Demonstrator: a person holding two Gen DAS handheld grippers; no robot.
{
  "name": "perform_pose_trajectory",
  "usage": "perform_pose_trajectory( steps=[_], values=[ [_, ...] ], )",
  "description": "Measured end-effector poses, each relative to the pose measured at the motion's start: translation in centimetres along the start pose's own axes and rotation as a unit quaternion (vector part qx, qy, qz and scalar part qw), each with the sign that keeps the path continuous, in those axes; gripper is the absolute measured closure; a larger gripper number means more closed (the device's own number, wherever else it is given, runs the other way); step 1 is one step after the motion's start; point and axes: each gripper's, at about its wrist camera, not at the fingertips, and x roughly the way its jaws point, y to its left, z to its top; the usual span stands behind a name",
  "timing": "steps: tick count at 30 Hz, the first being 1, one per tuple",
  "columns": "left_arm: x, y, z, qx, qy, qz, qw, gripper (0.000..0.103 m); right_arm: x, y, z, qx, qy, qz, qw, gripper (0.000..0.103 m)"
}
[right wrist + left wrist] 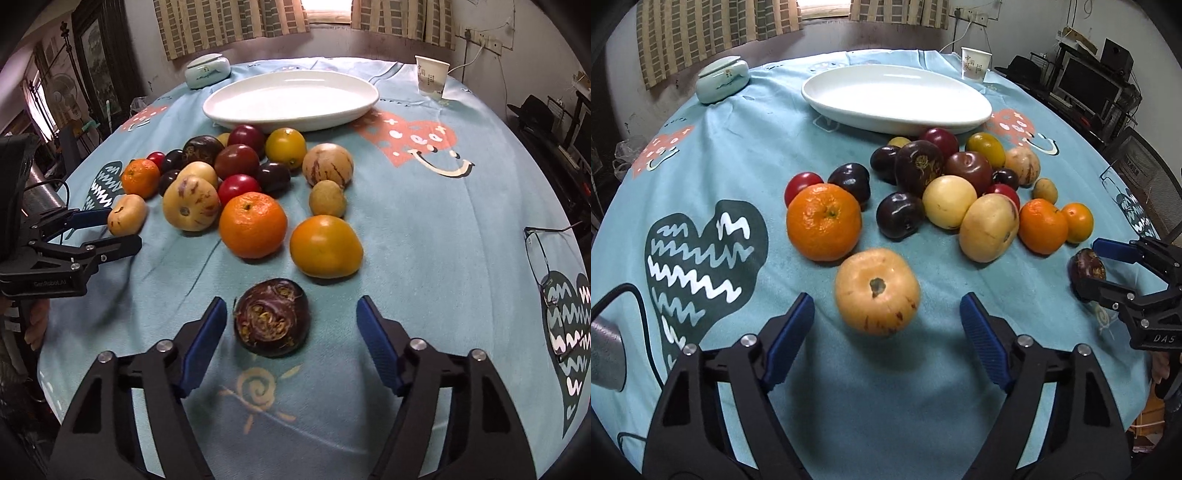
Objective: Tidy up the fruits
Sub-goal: 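Grasp the pale pear with the left tool while the right tool grasps the mangosteen, then place the pear on the white plate with the left tool while the right places the mangosteen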
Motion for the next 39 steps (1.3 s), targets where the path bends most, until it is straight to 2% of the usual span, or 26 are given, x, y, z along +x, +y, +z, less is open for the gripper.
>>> perform_pose_trajectory(
  steps=[5, 7, 8, 9, 10, 11, 15, 19, 23, 27, 30, 33, 37, 39],
  values=[
    [0.6, 0.0, 0.3, 0.009, -0.001, 0.003, 1.0, 0.027, 0.2, 0.3, 0.0, -0.009, -0.008, 0.001, 1.0, 0.033],
    [0.6, 0.0, 0.3, 0.012, -0.001, 0.002, 0.9999, 0.029, 0.2, 0.3, 0.1, -0.011, -0.009, 0.002, 1.0, 0.038],
    [0.6, 0.1, 0.3, 0.014, -0.003, 0.004, 0.9999, 0.036, 0.2, 0.1, 0.2, -0.01, -0.009, 0.006, 1.0, 0.039],
    [0.5, 0.1, 0.3, 0.016, -0.004, 0.007, 0.9998, 0.041, 0.2, 0.1, 0.2, -0.01, -0.01, 0.012, 1.0, 0.045],
    [0.4, 0.2, 0.4, 0.017, -0.006, 0.003, 0.9998, 0.052, 0.1, 0.2, 0.2, -0.013, -0.011, 0.018, 1.0, 0.056],
    [0.4, 0.3, 0.3, 0.017, -0.007, 0.001, 0.9998, 0.057, 0.1, 0.4, 0.1, -0.02, -0.011, 0.017, 1.0, 0.057],
    [0.1, 0.4, 0.0, 0.02, -0.009, -0.004, 0.9998, 0.059, 0.1, 1.4, -0.2, -0.048, -0.009, -0.004, 0.999, 0.061],
    [-1.2, 0.6, 0.1, 0.009, -0.029, -0.017, 0.9994, 0.059, -1.4, 0.9, 0.6, -0.038, -0.028, 0.009, 0.999, 0.061],
    [-3.3, 0.6, 3.1, 0.004, -0.068, -0.021, 0.9975, 0.059, -4.4, -0.7, 4.9, -0.01, -0.096, 0.024, 0.995, 0.061],
    [-2.7, 0.2, 9.1, 0.006, -0.094, -0.018, 0.9954, 0.058, -2.7, -2.1, 11.0, 0.008, -0.125, 0.029, 0.992, 0.061],
    [-0.1, 0.2, 12.9, -0.001, -0.094, -0.009, 0.9955, 0.058, 0.9, -3.1, 15.3, 0.025, -0.126, 0.027, 0.991, 0.061],
    [3.0, 0.7, 15.5, -0.011, -0.078, -0.006, 0.9968, 0.058, 4.8, -3.4, 18.3, 0.028, -0.103, 0.018, 0.994, 0.061],
    [6.9, 1.6, 17.1, -0.026, -0.047, -0.01, 0.9985, 0.058, 9.1, -3.9, 19.7, 0.03, -0.064, 0.013, 0.997, 0.061],
    [7.9, 2.1, 16.9, -0.036, -0.041, -0.011, 0.9985, 0.058, 9.8, -4.4, 19.8, 0.041, -0.05, 0.036, 0.997, 0.061]
  ],
)
